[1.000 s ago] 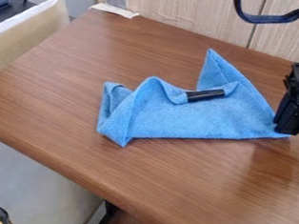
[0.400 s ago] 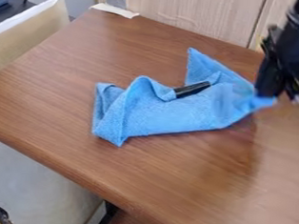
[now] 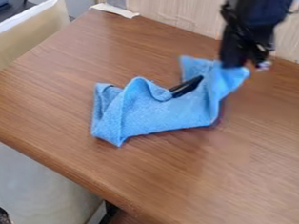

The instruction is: Fold the cloth from right to left

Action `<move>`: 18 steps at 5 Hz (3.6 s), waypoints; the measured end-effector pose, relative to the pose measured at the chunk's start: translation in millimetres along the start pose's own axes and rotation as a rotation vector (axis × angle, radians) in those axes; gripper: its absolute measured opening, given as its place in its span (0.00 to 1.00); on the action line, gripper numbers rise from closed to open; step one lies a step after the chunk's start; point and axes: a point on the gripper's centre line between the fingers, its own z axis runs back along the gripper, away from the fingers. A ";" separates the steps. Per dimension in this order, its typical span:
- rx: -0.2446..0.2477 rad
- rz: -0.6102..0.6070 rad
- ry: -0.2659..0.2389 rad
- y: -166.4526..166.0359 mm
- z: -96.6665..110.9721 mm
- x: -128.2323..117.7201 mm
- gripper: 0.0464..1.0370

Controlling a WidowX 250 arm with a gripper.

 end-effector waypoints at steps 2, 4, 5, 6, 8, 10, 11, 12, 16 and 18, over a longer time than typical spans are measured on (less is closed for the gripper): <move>0.009 0.124 0.004 -2.0 2.0 -71.4 0.01; -0.005 0.239 0.071 3.2 -29.6 -128.4 0.01; -0.021 0.281 0.095 13.6 -48.4 -141.4 0.01; -0.038 0.296 0.103 17.7 -65.1 -145.8 0.01; -0.045 0.318 0.099 20.3 -73.1 -149.6 0.03; -0.060 0.322 0.105 22.7 -71.6 -147.4 0.37; -0.065 0.326 0.105 23.5 -69.1 -145.9 0.68; -0.074 0.312 0.095 24.9 -63.3 -138.8 0.93; -0.011 0.265 -0.037 43.3 3.5 -92.4 0.96; 0.032 0.261 -0.072 48.2 24.5 -90.2 0.96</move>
